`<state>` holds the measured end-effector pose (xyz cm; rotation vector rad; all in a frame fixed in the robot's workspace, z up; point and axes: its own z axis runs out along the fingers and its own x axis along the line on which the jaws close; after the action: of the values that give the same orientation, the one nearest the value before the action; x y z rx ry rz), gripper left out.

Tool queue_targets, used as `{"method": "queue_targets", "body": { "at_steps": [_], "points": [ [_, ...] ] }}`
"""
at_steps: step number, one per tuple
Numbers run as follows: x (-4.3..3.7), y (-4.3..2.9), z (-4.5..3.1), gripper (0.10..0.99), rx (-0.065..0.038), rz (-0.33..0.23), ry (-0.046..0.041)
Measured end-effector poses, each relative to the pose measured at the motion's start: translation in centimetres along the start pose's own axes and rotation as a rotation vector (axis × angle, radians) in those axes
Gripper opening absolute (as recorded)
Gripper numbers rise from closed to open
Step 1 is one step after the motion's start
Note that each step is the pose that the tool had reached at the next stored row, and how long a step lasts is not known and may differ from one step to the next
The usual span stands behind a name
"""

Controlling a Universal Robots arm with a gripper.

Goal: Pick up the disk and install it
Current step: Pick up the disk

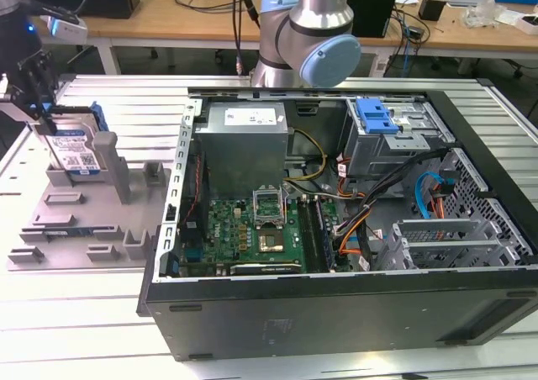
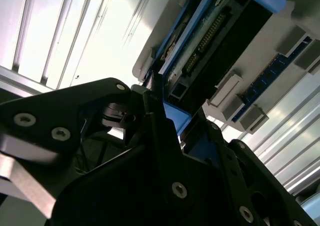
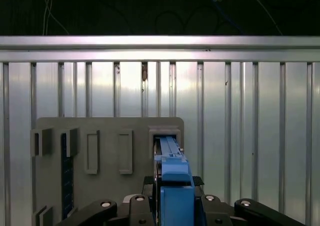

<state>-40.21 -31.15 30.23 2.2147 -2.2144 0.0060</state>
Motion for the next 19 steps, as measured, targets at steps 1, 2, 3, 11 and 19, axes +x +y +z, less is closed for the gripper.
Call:
{"method": "queue_targets", "body": {
  "at_steps": [1, 2, 3, 11, 19],
  "points": [
    [0.00, 0.00, -0.08, 0.369, 0.000, 0.000, 0.0000],
    [0.01, 0.00, -0.28, 0.369, 0.000, 0.000, 0.0000],
    [0.02, 0.00, -0.40, 0.369, 0.000, 0.000, 0.0000],
    [0.04, 0.01, -2.23, 0.369, 0.004, 0.001, 0.0000],
    [0.07, 0.02, -4.99, 0.369, 0.010, 0.001, -0.0001]
  ]
}}
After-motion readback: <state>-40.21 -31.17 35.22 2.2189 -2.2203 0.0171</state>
